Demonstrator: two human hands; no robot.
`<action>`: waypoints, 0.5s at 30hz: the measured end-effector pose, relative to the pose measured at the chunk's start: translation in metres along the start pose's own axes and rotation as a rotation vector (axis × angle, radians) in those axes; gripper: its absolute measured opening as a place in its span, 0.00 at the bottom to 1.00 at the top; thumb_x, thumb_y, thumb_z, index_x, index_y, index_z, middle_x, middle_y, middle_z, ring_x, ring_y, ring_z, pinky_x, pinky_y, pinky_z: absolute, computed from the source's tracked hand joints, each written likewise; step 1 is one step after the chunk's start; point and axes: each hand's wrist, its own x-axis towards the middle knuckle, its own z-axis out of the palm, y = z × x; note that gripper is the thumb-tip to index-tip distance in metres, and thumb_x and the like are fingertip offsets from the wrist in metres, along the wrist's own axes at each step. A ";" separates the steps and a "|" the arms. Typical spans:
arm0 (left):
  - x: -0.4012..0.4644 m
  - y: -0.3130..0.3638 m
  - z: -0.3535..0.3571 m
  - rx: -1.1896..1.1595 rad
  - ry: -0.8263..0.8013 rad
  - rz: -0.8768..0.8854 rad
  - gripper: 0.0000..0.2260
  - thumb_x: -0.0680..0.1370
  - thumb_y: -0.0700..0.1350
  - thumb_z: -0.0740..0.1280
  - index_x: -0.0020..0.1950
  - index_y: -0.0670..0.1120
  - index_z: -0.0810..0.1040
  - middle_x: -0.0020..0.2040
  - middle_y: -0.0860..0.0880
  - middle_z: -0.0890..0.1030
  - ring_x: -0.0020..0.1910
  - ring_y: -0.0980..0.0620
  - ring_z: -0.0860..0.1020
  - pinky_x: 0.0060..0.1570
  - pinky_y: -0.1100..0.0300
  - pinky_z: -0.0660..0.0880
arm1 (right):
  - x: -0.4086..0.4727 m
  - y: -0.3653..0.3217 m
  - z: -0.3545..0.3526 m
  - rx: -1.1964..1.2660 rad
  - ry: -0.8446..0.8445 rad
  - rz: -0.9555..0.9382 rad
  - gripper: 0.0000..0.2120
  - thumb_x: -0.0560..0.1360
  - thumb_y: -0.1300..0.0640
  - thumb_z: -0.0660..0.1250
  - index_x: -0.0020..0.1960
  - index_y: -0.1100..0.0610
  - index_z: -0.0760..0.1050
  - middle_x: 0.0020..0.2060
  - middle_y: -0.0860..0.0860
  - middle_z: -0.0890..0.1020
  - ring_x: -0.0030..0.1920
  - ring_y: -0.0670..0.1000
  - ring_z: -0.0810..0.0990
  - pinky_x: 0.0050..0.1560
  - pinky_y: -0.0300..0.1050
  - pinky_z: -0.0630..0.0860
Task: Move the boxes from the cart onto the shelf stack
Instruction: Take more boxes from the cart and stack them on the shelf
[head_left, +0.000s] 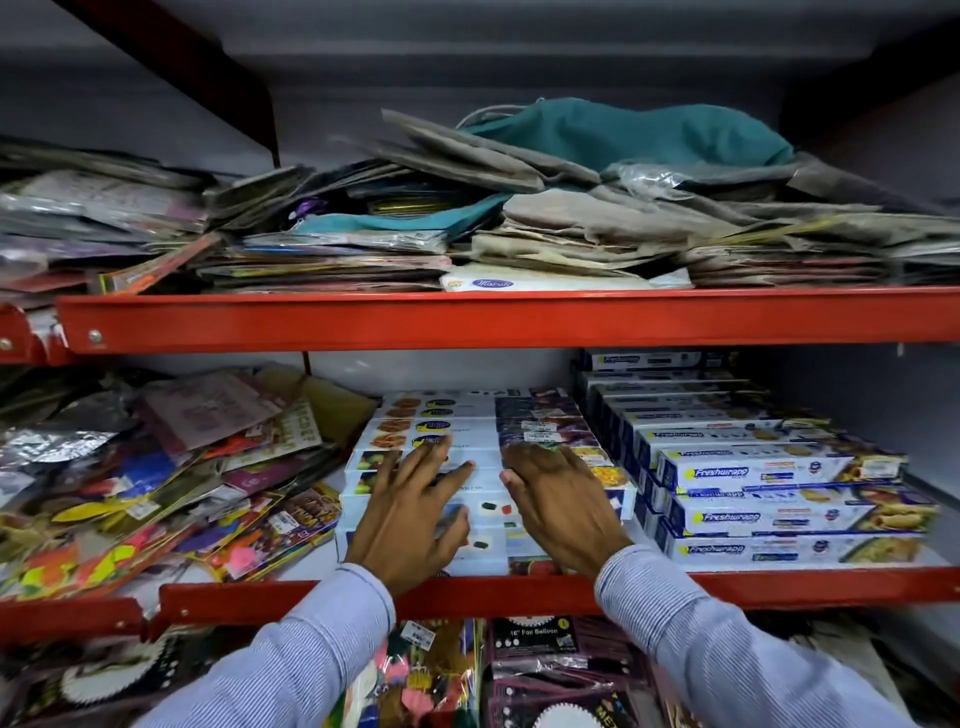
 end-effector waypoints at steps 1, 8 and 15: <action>-0.004 -0.002 0.001 0.041 0.007 0.010 0.23 0.79 0.56 0.59 0.74 0.52 0.69 0.79 0.45 0.63 0.77 0.45 0.61 0.73 0.38 0.57 | -0.003 0.000 0.003 -0.014 0.031 0.018 0.24 0.82 0.42 0.42 0.71 0.49 0.66 0.71 0.47 0.72 0.73 0.49 0.67 0.76 0.53 0.59; -0.019 -0.012 0.002 0.278 0.010 -0.056 0.27 0.82 0.56 0.51 0.80 0.48 0.55 0.81 0.39 0.51 0.79 0.38 0.48 0.72 0.29 0.48 | -0.025 0.012 0.007 -0.091 0.273 0.106 0.24 0.80 0.46 0.52 0.76 0.50 0.60 0.78 0.49 0.60 0.79 0.51 0.51 0.77 0.63 0.50; -0.021 -0.023 0.008 0.309 -0.013 -0.047 0.26 0.82 0.54 0.50 0.79 0.48 0.58 0.80 0.39 0.56 0.79 0.37 0.50 0.71 0.27 0.49 | -0.024 0.017 0.014 -0.097 0.235 0.212 0.22 0.80 0.44 0.50 0.72 0.45 0.65 0.75 0.47 0.66 0.77 0.52 0.60 0.73 0.65 0.54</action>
